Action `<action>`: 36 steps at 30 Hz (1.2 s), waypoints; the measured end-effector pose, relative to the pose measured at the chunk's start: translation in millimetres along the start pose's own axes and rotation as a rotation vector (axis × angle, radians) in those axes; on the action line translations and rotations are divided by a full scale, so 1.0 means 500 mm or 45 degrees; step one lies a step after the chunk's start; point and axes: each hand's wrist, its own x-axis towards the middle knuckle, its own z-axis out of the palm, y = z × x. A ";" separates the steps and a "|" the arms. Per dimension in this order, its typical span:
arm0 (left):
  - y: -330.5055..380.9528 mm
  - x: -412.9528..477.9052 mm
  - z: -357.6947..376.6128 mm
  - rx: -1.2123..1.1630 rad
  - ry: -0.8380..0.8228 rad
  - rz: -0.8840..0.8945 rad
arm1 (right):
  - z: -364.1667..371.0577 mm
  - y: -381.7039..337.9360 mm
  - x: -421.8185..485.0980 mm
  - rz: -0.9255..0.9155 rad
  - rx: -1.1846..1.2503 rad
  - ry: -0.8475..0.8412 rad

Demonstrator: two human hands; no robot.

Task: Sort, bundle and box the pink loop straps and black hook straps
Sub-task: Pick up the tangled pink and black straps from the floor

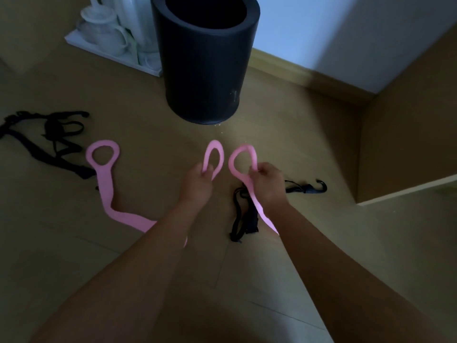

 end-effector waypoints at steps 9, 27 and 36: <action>0.169 -0.068 -0.047 -0.629 -0.208 0.049 | -0.053 -0.200 -0.091 -0.256 0.503 -0.050; 0.284 -0.149 -0.081 -0.732 -0.108 0.237 | -0.046 -0.244 -0.146 -0.417 0.457 -0.037; 0.288 -0.118 -0.143 -1.078 -0.257 0.250 | -0.026 -0.190 -0.152 -0.390 0.096 -0.578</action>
